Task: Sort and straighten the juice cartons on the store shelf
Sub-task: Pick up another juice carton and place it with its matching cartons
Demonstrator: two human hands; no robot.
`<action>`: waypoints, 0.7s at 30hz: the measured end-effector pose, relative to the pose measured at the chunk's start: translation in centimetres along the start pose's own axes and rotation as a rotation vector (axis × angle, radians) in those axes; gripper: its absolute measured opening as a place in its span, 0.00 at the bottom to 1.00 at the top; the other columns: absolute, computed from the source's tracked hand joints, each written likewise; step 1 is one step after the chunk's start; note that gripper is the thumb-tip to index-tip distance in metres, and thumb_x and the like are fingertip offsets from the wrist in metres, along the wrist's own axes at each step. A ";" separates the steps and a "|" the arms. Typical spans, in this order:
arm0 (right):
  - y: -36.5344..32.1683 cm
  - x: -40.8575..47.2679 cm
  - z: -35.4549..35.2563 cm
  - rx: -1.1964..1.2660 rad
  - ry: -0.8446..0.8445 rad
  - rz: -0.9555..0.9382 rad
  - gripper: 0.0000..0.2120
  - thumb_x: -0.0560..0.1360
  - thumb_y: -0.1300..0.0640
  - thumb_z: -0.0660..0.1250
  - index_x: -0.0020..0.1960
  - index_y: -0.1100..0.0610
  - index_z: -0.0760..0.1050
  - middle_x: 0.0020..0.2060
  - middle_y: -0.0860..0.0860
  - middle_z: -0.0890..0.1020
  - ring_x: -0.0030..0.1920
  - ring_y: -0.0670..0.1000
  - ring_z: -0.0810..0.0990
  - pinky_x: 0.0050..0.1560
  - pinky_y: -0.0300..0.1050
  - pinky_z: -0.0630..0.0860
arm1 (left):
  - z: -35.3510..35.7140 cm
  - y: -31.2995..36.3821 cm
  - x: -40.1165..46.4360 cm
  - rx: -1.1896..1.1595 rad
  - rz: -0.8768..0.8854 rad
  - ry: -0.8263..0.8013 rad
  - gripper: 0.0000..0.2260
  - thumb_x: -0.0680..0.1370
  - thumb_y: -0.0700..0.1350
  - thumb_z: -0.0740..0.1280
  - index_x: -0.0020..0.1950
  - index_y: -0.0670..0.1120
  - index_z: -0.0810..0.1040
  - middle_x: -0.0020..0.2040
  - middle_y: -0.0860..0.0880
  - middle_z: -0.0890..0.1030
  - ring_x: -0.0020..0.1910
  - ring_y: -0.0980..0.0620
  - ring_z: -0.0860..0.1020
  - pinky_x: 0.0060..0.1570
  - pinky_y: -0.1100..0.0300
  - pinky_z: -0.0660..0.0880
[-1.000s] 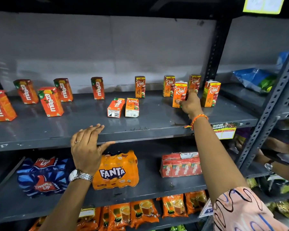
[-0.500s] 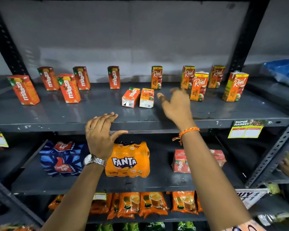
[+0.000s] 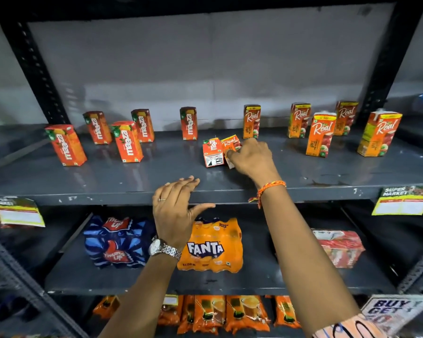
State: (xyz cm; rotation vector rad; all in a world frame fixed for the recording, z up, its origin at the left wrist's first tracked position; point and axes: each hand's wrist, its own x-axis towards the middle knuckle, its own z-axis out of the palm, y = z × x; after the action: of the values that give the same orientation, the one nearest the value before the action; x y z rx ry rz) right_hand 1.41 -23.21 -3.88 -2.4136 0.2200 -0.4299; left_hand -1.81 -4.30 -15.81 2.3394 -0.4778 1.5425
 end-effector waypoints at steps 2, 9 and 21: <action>0.0 0.4 -0.3 0.053 -0.022 0.037 0.14 0.75 0.50 0.67 0.45 0.62 0.78 0.45 0.58 0.81 0.46 0.59 0.80 0.46 0.45 0.72 | 0.1 0.3 0.0 -0.007 0.007 0.004 0.29 0.72 0.67 0.64 0.57 0.44 0.84 0.57 0.49 0.85 0.57 0.47 0.83 0.64 0.52 0.67; 1.4 1.0 -0.6 0.405 0.042 0.126 0.10 0.74 0.53 0.66 0.44 0.59 0.80 0.44 0.55 0.85 0.44 0.55 0.87 0.49 0.55 0.85 | 0.4 -0.3 0.0 0.005 0.002 0.017 0.28 0.72 0.67 0.65 0.57 0.45 0.83 0.57 0.49 0.85 0.57 0.48 0.82 0.64 0.52 0.67; 2.2 -5.7 -3.7 0.975 0.080 -0.095 0.18 0.83 0.57 0.61 0.70 0.62 0.74 0.60 0.56 0.83 0.55 0.53 0.86 0.49 0.42 0.84 | 0.1 0.0 -0.2 -0.011 -0.042 -0.034 0.29 0.73 0.68 0.63 0.59 0.45 0.82 0.58 0.48 0.84 0.59 0.48 0.81 0.64 0.50 0.68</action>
State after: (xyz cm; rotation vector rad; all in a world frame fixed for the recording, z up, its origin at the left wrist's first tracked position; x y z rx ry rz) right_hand -5.36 -25.59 -4.06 -1.4532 -0.0706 -0.5212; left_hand -1.79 -4.37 -16.07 2.3554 -0.4406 1.4802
